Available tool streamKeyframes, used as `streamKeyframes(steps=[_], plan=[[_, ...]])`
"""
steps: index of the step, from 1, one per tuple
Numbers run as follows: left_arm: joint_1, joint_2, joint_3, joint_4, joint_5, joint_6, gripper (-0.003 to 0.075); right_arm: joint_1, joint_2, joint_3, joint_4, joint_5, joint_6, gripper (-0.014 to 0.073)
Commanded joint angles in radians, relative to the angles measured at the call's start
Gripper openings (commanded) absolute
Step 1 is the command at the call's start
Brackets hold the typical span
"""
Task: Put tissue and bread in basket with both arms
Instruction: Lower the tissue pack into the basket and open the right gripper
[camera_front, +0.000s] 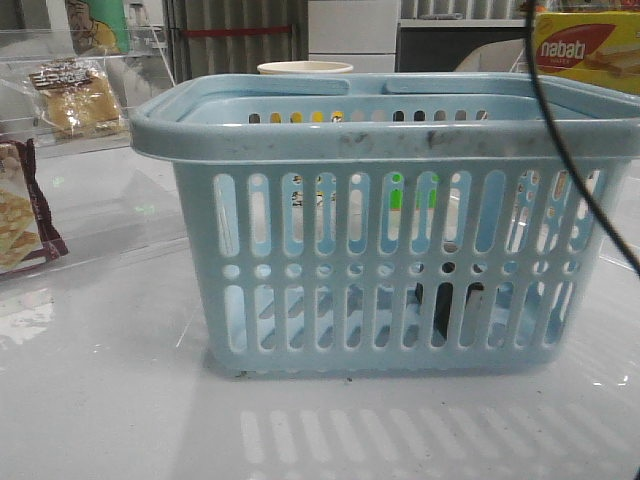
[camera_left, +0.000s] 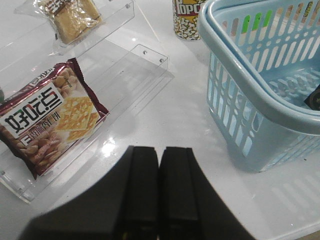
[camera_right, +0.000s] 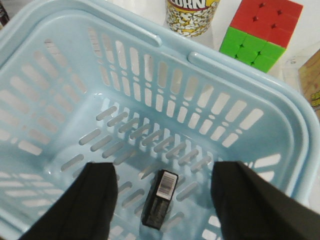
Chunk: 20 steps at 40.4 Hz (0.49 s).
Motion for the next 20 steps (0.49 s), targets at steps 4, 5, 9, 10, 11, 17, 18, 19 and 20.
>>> streamKeyframes(steps=[4,5,9,10,11,17,18,19,20], plan=[[-0.007,0.001,-0.028,0.0,-0.08,-0.002,0.0091,0.0,-0.24,0.14,0.0,-0.099,-0.03,0.0519],[-0.007,0.001,-0.028,0.0,-0.08,-0.002,0.0091,0.0,-0.265,0.162,-0.001,-0.105,-0.03,0.0519],[-0.007,0.001,-0.028,0.0,-0.08,-0.002,0.0091,0.0,-0.387,0.261,-0.001,-0.12,-0.03,0.0519],[-0.007,0.001,-0.028,0.0,-0.08,-0.002,0.0091,0.0,-0.41,0.286,-0.001,-0.12,-0.03,0.0519],[-0.007,0.001,-0.028,0.0,-0.08,-0.002,0.0091,0.0,-0.439,0.312,-0.001,-0.12,-0.03,0.0519],[-0.007,0.001,-0.028,0.0,-0.08,-0.002,0.0091,0.0,-0.576,0.438,-0.002,-0.121,-0.03,0.0519],[-0.007,0.001,-0.028,0.0,-0.08,-0.002,0.0091,0.0,-0.6,0.459,-0.006,-0.124,-0.03,0.0519],[-0.007,0.001,-0.028,0.0,-0.08,-0.002,0.0091,0.0,-0.619,0.474,-0.01,-0.126,-0.03,0.0519],[-0.007,0.001,-0.028,0.0,-0.08,-0.002,0.0091,0.0,-0.644,0.495,-0.014,-0.133,-0.03,0.0519]])
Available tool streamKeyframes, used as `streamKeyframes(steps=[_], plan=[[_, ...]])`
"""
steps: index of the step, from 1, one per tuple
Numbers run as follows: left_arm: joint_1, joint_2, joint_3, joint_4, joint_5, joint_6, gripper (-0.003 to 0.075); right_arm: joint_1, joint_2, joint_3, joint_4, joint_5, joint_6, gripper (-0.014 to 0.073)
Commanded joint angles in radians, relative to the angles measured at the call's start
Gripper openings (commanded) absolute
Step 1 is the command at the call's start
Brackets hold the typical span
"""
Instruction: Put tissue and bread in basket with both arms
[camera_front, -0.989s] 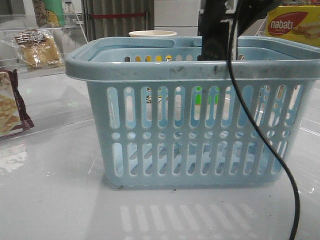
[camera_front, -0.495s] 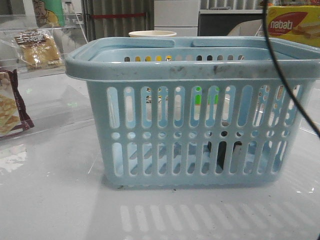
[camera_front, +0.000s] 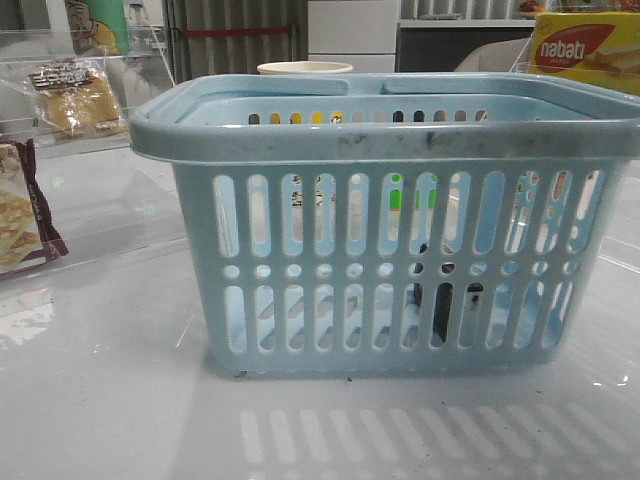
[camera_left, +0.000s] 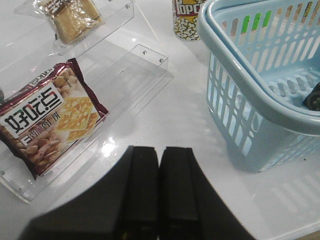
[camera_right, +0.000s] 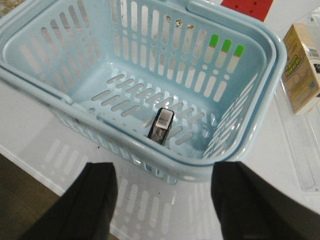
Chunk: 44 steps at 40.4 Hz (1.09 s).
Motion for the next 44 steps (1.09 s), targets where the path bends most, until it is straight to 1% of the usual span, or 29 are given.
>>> streamKeyframes(steps=[1,5,10,24,29,30,32,35,36,39,41,44], plan=[[-0.007,0.001,-0.028,0.0,-0.08,-0.002,0.0091,0.0,-0.086,0.038,-0.016,-0.097,-0.008,0.0519],[-0.007,0.001,-0.028,0.0,-0.08,-0.002,0.0091,0.0,-0.165,0.101,-0.02,-0.137,-0.008,0.0519],[-0.007,0.001,-0.028,0.0,-0.08,-0.002,0.0091,0.0,-0.219,0.14,-0.02,-0.156,-0.008,0.0519],[-0.007,0.001,-0.028,-0.008,-0.088,-0.002,0.0091,0.0,-0.224,0.147,-0.02,-0.144,-0.008,0.0519],[-0.007,0.001,-0.028,-0.008,-0.122,-0.002,0.0099,0.0,-0.224,0.147,-0.02,-0.144,-0.008,0.0519],[-0.007,0.001,-0.028,0.0,-0.131,-0.002,0.0113,0.0,-0.224,0.147,-0.02,-0.144,-0.008,0.0519],[-0.007,0.011,-0.028,0.0,-0.148,-0.002,0.0171,0.0,-0.224,0.147,-0.02,-0.144,-0.008,0.0519],[-0.007,0.039,-0.037,0.016,-0.167,-0.002,0.033,0.0,-0.224,0.147,-0.02,-0.143,-0.008,0.0519],[-0.007,0.051,-0.042,0.018,-0.177,-0.002,0.0395,0.0,-0.224,0.147,-0.02,-0.143,-0.008,0.0519],[-0.002,0.094,-0.06,0.018,-0.19,-0.002,0.0536,0.0,-0.224,0.147,-0.02,-0.143,-0.008,0.0519],[0.003,0.14,-0.081,0.021,-0.19,-0.002,0.0594,0.0,-0.224,0.147,-0.02,-0.143,-0.008,0.0519],[0.01,0.208,-0.12,0.032,-0.19,-0.002,0.0622,0.0,-0.224,0.147,-0.02,-0.143,-0.008,0.0519]])
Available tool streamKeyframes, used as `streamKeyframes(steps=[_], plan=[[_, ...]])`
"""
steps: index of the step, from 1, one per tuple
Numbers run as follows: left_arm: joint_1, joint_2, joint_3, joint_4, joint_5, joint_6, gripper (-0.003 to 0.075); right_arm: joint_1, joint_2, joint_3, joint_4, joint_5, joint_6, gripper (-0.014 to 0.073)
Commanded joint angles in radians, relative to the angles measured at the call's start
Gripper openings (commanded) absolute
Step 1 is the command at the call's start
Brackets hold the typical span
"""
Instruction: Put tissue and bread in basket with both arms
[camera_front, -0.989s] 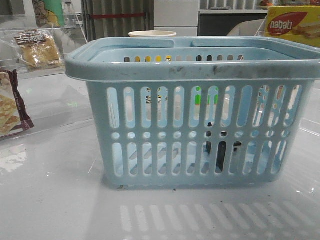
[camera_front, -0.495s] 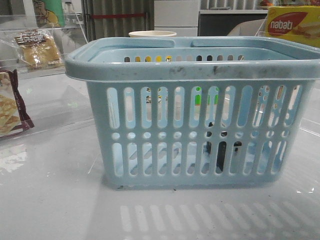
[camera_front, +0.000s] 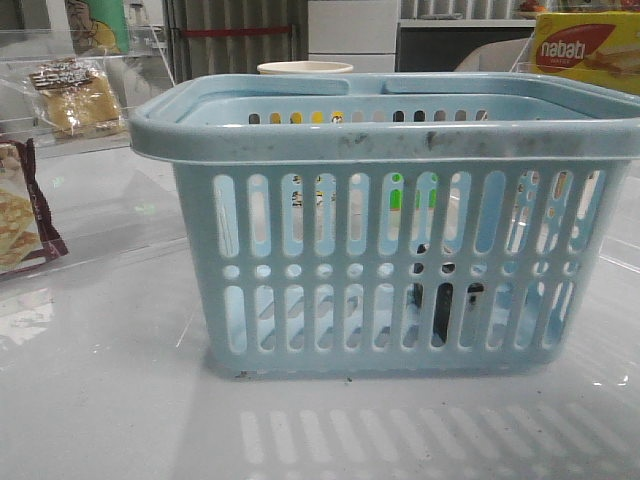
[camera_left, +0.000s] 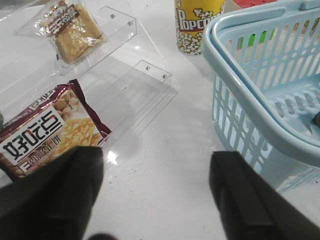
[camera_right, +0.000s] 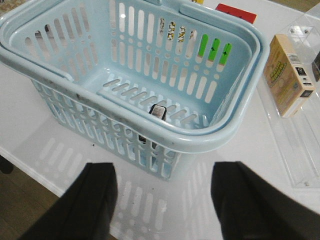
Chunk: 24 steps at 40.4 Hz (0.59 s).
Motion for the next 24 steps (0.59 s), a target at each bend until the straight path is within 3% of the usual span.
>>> streamKeyframes(steps=[1,16,24], plan=[[0.01,0.09,-0.081,0.02,-0.09,-0.003,0.0622,0.0,0.001,-0.027,-0.002,-0.08,-0.006,0.0519],[0.125,0.511,-0.39,0.044,-0.09,-0.003,0.0622,0.0,0.001,-0.027,-0.002,-0.08,-0.006,0.0519],[0.217,0.702,-0.562,-0.038,-0.09,-0.003,0.0622,0.0,0.001,-0.027,-0.002,-0.08,-0.006,0.0519]])
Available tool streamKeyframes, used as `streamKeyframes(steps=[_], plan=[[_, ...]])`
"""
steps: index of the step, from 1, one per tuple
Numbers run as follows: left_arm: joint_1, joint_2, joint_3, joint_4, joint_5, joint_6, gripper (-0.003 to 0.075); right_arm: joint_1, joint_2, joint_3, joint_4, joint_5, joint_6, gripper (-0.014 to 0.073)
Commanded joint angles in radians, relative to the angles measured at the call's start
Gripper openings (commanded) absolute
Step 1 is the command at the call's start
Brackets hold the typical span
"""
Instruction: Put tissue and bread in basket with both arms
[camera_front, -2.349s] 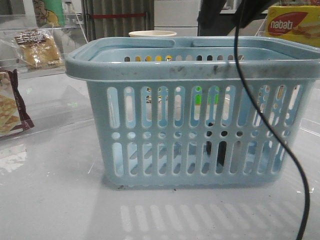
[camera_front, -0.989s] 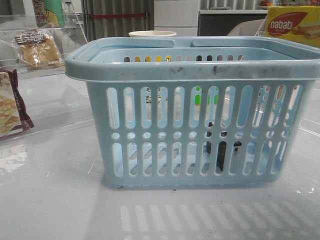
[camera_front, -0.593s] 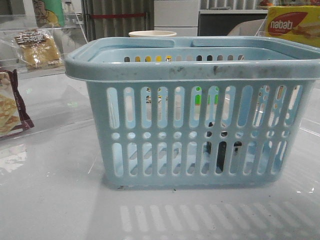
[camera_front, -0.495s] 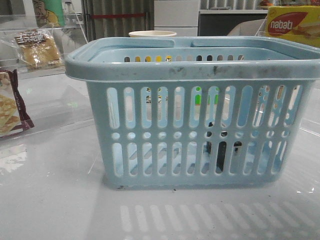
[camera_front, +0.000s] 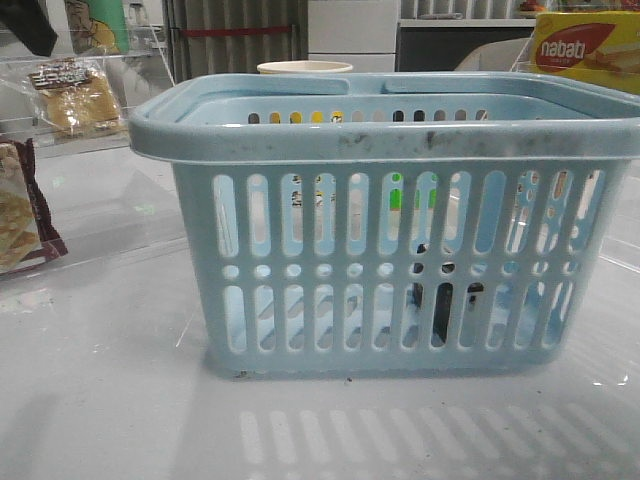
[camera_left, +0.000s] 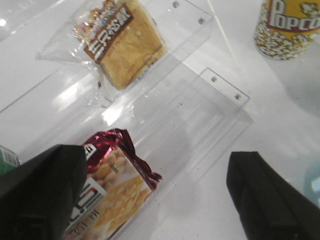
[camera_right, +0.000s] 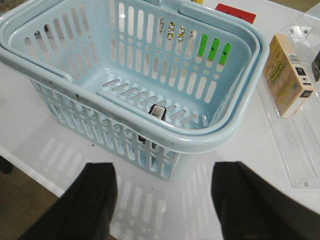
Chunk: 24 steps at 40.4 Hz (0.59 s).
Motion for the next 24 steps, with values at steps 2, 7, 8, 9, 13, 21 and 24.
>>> streamKeyframes(steps=[2,7,8,9,13,21,24], plan=[[0.051,0.072,-0.132,-0.084,-0.071,-0.003,0.0622,0.0,0.001,-0.027,-0.002,-0.08,-0.006,0.0519],[0.094,0.167,-0.215,-0.133,-0.076,-0.003,0.0622,0.0,0.001,-0.027,-0.002,-0.08,-0.006,0.0519],[0.099,0.187,-0.228,-0.138,-0.081,-0.003,0.0622,0.0,0.001,-0.027,-0.002,-0.08,-0.006,0.0519],[0.102,0.201,-0.245,-0.138,-0.083,-0.003,0.0622,0.0,0.001,-0.027,-0.002,-0.08,-0.006,0.0519],[0.111,0.265,-0.291,-0.149,-0.119,-0.003,0.0622,0.0,0.001,-0.027,-0.002,-0.08,-0.006,0.0519],[0.102,0.341,-0.318,-0.18,-0.269,-0.003,0.0622,0.0,0.001,-0.027,-0.002,-0.08,-0.006,0.0519],[0.091,0.357,-0.318,-0.184,-0.325,-0.003,0.0621,0.0,0.001,-0.027,-0.002,-0.08,-0.006,0.0519]])
